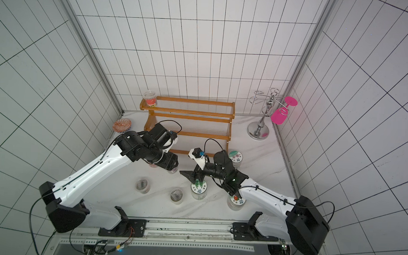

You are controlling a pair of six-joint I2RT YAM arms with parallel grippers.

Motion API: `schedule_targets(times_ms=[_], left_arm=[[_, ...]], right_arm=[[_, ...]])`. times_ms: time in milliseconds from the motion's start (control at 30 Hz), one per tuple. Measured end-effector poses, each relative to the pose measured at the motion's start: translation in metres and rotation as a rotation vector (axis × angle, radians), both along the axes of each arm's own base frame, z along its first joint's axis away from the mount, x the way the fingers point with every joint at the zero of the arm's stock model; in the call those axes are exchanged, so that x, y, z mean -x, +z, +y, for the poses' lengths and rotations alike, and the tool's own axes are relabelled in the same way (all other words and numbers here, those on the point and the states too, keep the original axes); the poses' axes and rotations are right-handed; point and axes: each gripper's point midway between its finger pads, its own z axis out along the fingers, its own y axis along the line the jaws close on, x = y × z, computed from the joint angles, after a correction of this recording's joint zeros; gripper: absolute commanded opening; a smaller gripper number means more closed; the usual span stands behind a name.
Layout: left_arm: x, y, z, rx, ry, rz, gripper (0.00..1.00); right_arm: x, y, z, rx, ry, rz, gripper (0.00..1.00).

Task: Place the seed container on the shelf
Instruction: Pick up the seed jar at the center of the board.

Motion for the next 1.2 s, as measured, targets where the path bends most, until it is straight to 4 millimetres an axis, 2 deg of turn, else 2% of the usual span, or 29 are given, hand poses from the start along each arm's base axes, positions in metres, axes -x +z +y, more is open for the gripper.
schedule_targets(times_ms=[267, 600, 867, 1200], left_arm=[[0.013, 0.007, -0.006, 0.019, -0.100, 0.042, 0.53], [0.014, 0.016, -0.013, 0.054, -0.136, 0.035, 0.52], [0.015, 0.017, -0.013, 0.051, -0.155, 0.027, 0.52], [0.017, 0.017, -0.017, 0.057, -0.169, 0.026, 0.52]], right_arm=[[0.016, 0.001, 0.014, -0.017, 0.094, -0.072, 0.92], [0.040, -0.002, 0.026, -0.022, 0.202, -0.070, 0.86], [0.039, 0.009, 0.031, -0.045, 0.204, -0.064, 0.78], [0.036, 0.010, 0.032, -0.047, 0.189, -0.049, 0.71]])
